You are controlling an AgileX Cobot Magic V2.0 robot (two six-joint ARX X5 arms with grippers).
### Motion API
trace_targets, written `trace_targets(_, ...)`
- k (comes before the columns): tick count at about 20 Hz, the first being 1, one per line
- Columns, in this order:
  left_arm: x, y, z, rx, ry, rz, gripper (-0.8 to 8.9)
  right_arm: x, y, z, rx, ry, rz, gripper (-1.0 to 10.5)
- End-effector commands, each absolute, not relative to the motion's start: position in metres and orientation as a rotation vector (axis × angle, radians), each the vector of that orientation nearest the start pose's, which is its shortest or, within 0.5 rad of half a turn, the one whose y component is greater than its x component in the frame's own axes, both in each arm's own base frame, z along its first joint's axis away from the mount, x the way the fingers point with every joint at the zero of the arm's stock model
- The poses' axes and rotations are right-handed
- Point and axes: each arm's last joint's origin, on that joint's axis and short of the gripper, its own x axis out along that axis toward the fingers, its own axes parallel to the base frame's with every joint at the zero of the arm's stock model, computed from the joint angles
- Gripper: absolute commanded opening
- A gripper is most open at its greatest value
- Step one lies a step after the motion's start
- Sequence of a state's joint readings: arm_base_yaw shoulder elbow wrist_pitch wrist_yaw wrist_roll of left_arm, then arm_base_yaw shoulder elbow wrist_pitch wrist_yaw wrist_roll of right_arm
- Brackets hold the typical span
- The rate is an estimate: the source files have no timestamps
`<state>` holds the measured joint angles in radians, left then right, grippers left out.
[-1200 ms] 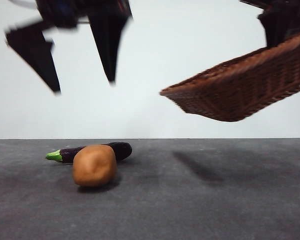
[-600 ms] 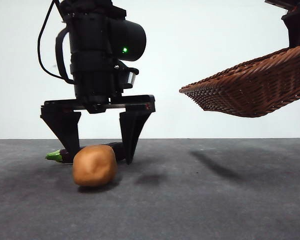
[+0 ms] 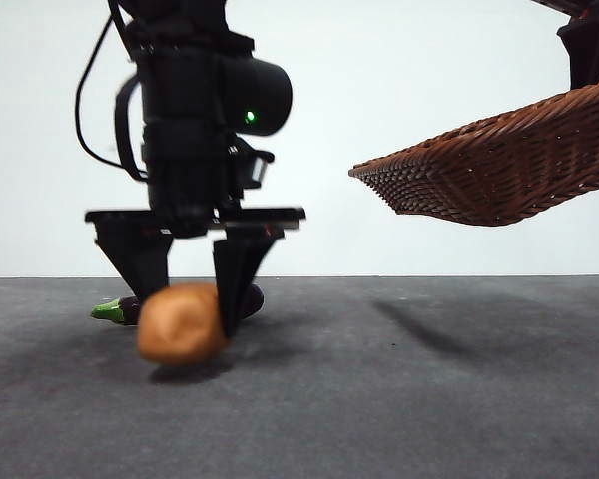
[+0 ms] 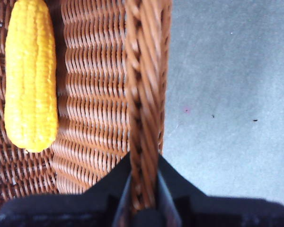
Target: Help me put the vegetables on the table into the basket
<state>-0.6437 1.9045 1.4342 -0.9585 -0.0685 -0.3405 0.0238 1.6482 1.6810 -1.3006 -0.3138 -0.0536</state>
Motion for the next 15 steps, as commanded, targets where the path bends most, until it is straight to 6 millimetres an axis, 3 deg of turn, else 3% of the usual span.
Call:
trace_targets(1, 0.283, -0.212, 0.230, 0.203, 1.341, -0.259, -0.13, 0.314, 0.017, 0.343, 0.135, 1.243, 0.342, -0.2)
trace_targets(6, 0.237, -0.208, 0.312, 0.090, 1.083, -0.429, -0.13, 0.313, 0.028, 0.343, 0.117, 1.247, 0.372, -0.2)
trace_targets(9, 0.211, -0.217, 0.343, 0.013, 0.940, -0.589, -0.13, 0.311, 0.046, 0.343, 0.087, 1.250, 0.416, -0.2)
trace_targets(12, 0.199, -0.234, 0.355, -0.025, 0.845, -0.716, -0.13, 0.307, 0.070, 0.343, 0.054, 1.259, 0.471, -0.2)
trace_targets(15, 0.192, -0.248, 0.350, 0.003, 0.853, -0.761, -0.13, 0.301, 0.092, 0.343, 0.015, 1.264, 0.528, -0.2)
